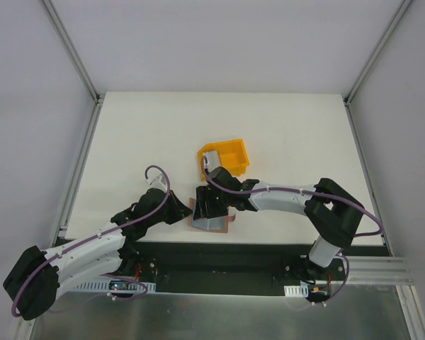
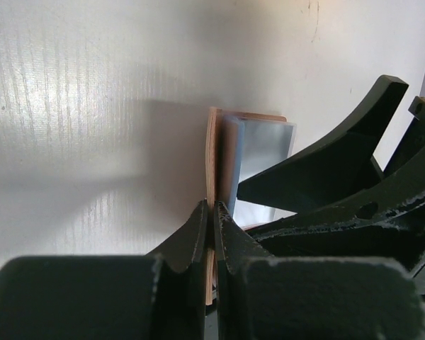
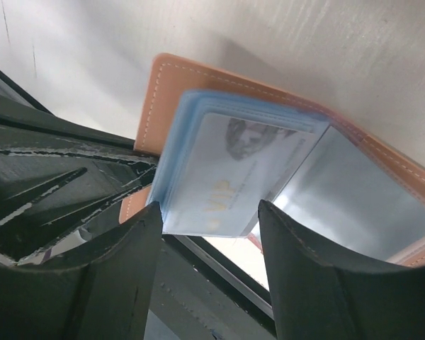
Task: Put the credit cards into the card holder
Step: Turn over the card slot in the card holder.
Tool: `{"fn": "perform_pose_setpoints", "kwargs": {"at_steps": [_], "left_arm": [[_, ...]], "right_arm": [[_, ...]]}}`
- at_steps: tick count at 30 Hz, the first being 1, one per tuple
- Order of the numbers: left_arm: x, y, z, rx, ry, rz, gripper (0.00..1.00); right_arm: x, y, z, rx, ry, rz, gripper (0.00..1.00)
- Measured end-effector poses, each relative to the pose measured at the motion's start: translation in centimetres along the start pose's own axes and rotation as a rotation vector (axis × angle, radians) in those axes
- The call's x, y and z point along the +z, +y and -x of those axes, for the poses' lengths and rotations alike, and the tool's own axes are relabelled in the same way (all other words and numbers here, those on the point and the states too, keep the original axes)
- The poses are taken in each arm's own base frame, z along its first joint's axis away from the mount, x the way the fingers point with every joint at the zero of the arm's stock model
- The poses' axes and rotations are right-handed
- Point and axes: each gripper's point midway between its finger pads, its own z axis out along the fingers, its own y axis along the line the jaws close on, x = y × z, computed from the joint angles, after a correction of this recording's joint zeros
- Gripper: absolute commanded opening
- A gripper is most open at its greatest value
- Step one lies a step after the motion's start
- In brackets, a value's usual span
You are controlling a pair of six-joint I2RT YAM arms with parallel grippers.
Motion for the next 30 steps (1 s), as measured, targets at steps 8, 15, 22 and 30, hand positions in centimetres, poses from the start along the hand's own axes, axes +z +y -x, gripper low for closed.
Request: {"fn": "perform_pose_setpoints", "kwargs": {"at_steps": [8, 15, 22, 30], "left_arm": [[0.0, 0.0, 0.0, 0.000, 0.000, 0.001, 0.00], [0.0, 0.0, 0.0, 0.000, 0.001, 0.001, 0.00], [0.0, 0.0, 0.0, -0.001, 0.000, 0.001, 0.00], [-0.1, 0.0, 0.0, -0.001, -0.002, -0.003, 0.00]], "right_arm": [[0.0, 0.5, 0.7, -0.012, -0.013, -0.032, 0.57], [0.0, -0.5, 0.3, -0.036, -0.004, -0.114, 0.55], [-0.1, -0.7, 0.1, -0.072, -0.008, -0.149, 0.56], [-0.8, -1.4, 0.3, -0.106, -0.029, -0.213, 0.58]]}}
